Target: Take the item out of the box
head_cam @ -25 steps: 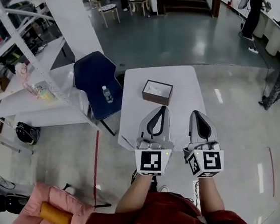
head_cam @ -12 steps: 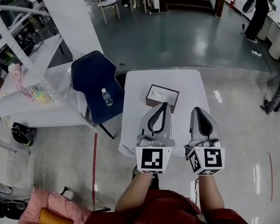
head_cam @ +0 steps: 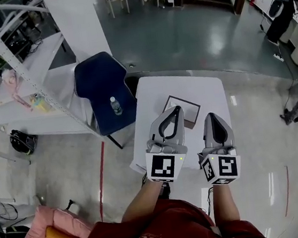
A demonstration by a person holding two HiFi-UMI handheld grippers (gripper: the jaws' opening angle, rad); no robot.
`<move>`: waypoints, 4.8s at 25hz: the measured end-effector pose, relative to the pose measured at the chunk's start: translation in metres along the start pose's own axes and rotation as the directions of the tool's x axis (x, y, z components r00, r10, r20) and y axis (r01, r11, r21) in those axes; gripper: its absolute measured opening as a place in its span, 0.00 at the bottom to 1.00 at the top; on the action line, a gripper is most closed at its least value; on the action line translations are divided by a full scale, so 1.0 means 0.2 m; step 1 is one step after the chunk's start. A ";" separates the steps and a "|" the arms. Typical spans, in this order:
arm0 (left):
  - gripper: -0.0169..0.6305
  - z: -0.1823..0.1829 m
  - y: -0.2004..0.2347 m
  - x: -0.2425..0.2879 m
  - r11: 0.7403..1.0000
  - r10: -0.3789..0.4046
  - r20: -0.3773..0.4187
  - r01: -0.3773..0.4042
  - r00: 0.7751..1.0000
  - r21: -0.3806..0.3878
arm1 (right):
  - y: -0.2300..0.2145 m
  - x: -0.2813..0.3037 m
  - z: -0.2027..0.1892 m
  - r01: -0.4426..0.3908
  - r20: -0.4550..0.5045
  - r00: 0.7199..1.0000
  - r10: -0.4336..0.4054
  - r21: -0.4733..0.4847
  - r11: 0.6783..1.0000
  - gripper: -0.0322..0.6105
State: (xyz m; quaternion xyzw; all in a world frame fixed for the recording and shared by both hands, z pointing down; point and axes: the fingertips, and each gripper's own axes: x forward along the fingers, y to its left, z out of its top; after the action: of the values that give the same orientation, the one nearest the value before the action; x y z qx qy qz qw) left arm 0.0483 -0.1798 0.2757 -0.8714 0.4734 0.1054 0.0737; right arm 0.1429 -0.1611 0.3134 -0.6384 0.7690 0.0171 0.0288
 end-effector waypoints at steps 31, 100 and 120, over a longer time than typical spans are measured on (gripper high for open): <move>0.03 -0.26 0.65 0.56 0.999 -0.040 -0.012 0.040 0.999 -0.032 | 0.06 0.88 -0.14 0.021 -0.073 0.997 -0.022 -0.011 1.000 0.05; 0.03 -1.48 0.88 0.76 0.982 0.158 -0.398 -0.188 0.904 -0.036 | -0.06 1.26 -2.24 -0.463 -0.921 0.302 0.245 0.083 0.883 0.16; 0.03 -1.51 0.91 0.73 0.979 0.164 -0.414 -0.199 0.895 -0.043 | -0.06 1.24 -2.37 -0.468 -0.962 0.172 0.211 0.109 0.877 0.07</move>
State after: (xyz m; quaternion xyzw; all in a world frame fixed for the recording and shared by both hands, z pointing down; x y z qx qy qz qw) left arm 0.0066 -0.4665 0.5247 -0.8284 0.5528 -0.0526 -0.0739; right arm 0.0982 -0.4364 0.7710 -0.3250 0.7416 -0.2836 -0.5138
